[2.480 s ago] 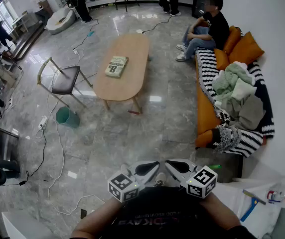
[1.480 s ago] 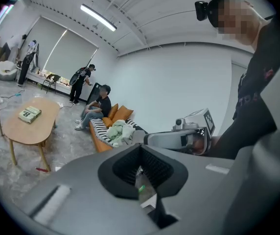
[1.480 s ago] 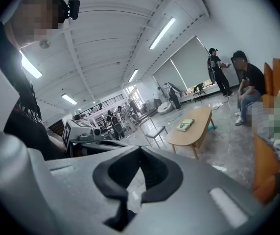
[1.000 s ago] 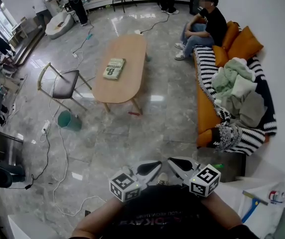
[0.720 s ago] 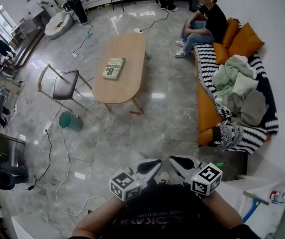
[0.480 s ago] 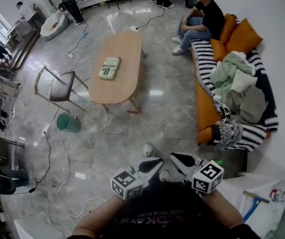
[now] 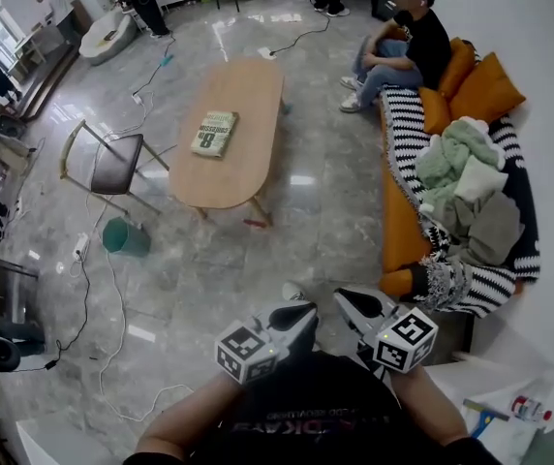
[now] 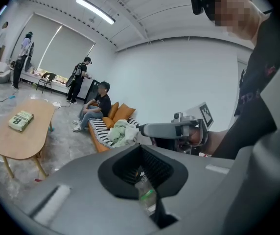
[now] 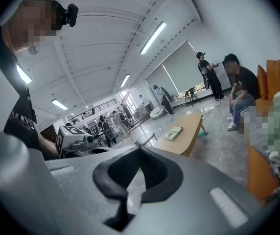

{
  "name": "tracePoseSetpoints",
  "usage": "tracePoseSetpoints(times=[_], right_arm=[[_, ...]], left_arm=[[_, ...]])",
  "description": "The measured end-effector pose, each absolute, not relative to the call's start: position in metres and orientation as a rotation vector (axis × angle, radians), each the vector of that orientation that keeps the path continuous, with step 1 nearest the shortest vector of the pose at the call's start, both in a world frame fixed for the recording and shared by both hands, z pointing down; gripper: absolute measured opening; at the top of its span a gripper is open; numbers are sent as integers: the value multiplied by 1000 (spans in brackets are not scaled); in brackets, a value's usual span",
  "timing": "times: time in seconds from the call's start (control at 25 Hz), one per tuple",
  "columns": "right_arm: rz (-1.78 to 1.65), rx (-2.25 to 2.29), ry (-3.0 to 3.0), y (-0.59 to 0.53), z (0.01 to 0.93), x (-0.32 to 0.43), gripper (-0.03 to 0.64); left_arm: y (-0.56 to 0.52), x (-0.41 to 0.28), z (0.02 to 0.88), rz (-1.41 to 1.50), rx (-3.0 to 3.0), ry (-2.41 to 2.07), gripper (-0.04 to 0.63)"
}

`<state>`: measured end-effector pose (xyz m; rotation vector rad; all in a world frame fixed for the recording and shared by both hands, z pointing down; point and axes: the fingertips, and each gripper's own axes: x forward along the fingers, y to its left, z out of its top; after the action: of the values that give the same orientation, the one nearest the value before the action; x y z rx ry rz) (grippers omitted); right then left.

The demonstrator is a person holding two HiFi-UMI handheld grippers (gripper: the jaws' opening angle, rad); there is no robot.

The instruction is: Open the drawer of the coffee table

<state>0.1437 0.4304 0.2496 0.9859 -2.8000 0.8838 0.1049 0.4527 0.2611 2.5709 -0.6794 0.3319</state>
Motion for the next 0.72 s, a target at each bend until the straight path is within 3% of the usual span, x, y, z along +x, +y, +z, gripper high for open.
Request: tracePoseSetpoints(times=[0.72], right_arm=[[883,997,-2749,214,238,113,0]], left_arm=[[232,76,253,247,2529,-696,-2]])
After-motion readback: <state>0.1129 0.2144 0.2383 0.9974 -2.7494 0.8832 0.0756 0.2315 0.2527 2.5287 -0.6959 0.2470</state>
